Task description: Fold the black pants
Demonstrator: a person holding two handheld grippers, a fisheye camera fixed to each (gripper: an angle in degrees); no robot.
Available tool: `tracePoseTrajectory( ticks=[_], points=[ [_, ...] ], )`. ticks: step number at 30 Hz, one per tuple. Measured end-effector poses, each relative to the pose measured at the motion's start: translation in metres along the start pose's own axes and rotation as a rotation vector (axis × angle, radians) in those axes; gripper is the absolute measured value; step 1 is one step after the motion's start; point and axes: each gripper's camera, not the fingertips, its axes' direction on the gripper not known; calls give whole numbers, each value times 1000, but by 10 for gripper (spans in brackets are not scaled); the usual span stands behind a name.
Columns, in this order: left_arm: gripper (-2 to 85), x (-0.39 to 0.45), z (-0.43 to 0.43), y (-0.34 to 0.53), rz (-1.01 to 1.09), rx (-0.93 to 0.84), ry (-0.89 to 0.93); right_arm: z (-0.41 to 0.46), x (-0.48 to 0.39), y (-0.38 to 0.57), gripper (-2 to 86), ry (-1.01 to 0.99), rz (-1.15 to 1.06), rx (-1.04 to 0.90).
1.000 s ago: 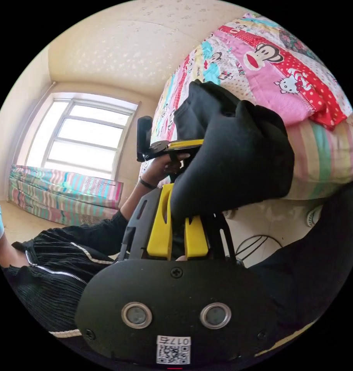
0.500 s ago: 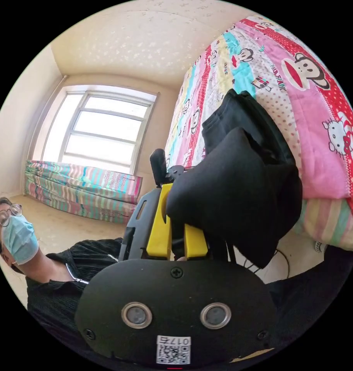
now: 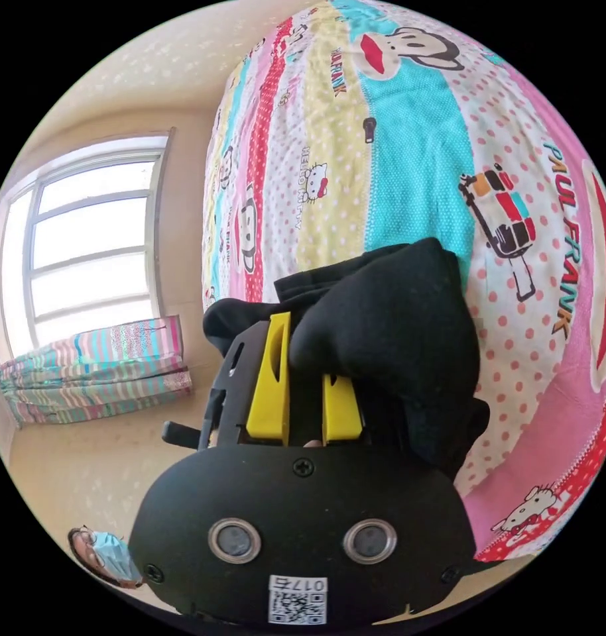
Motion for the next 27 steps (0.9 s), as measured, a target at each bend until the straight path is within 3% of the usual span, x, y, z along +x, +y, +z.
tracePoseTrajectory(
  ticks=[6,11,14,17,19,21,23,25,27],
  points=[
    [0,15,77,-66,55,-73,55,-16,5,8,86,-233,108,-86],
    [-8,-19,124,-85,-182,-172,-328,-61,-32,34,161,-389,-92,-11],
    [-9,-37,115,-75,-272,-126,-249,-82,-51,77,135,-285,-317,156],
    [-9,-28,92,-63,-236,-3,-140,-66,-45,124,83,46,-525,354],
    [-10,-19,85,-57,-202,4,-253,-17,-19,144,44,431,-574,384],
    [-9,-21,113,-53,-120,-214,-443,23,9,149,21,573,-625,377],
    [-9,-29,128,-46,-110,-287,-432,24,29,154,14,457,-584,450],
    [-8,-22,110,-43,-108,-210,-384,4,40,155,11,212,-405,432],
    [-4,-1,76,-33,-96,-88,-307,-5,31,179,13,159,-444,463]
  ],
)
